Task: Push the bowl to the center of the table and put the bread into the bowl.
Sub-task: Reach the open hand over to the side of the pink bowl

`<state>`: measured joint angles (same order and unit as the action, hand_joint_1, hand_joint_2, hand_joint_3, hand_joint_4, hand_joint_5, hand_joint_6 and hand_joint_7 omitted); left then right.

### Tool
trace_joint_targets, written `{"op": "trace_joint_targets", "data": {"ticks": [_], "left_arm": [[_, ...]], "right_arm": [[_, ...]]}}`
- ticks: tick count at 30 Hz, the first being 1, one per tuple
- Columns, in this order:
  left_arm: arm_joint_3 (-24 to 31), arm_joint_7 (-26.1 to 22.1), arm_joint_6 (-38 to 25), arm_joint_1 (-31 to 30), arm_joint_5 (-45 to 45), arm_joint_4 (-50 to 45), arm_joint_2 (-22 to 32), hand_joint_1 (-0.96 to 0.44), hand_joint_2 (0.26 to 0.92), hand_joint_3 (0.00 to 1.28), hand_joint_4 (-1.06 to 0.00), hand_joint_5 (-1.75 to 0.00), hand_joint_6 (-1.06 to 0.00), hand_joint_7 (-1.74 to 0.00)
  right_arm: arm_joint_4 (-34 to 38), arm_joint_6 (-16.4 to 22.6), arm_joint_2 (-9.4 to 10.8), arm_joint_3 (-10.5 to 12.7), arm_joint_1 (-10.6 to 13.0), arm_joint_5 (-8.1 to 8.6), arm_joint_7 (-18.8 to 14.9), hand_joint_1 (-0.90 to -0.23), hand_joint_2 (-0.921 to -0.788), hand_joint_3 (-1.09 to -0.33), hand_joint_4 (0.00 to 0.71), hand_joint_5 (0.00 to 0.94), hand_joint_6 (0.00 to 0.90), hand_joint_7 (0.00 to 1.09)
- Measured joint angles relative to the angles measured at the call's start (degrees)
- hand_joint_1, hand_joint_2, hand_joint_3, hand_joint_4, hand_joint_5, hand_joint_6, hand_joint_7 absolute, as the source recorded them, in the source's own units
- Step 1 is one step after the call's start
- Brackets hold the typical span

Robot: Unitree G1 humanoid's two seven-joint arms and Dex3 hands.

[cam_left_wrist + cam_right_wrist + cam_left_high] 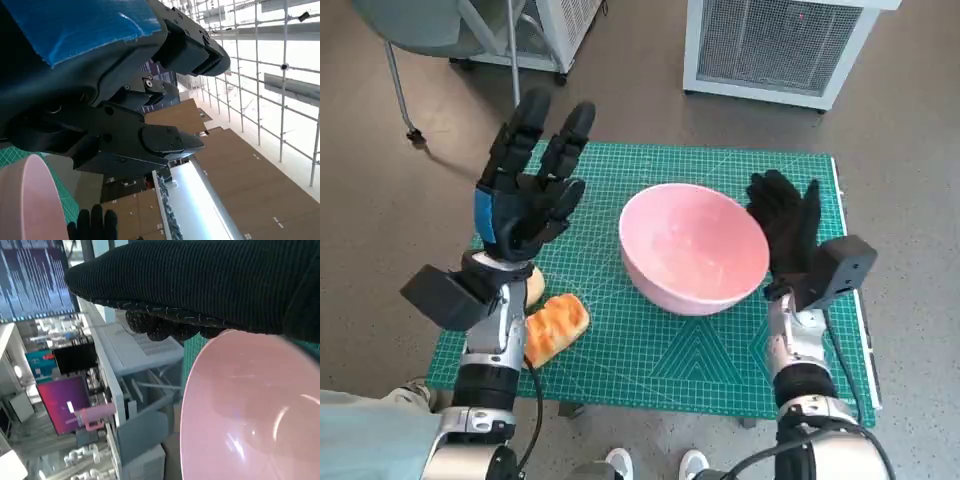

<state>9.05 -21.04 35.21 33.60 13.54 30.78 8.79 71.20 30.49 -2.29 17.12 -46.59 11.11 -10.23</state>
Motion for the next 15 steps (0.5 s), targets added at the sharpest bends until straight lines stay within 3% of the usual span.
{"op": "trace_joint_targets", "data": {"ticks": [6,15], "left_arm": [[0.00,0.40,-0.40,-0.19,0.00,-0.43,-0.02,-0.10,0.921,0.20,-0.49,0.00,-0.57,-0.01],[0.08,0.58,-0.39,-0.82,-0.03,-0.57,0.02,-0.10,0.921,0.20,-0.48,0.00,-0.57,-0.01]], "right_arm": [[0.33,-0.48,0.64,0.01,-0.22,-0.04,-0.06,-0.484,-0.921,-0.791,0.318,0.012,0.127,0.43],[-0.73,-0.05,-0.69,0.37,-1.19,0.02,-0.65,-0.469,-0.921,-0.793,0.310,0.006,0.124,0.42]]}}
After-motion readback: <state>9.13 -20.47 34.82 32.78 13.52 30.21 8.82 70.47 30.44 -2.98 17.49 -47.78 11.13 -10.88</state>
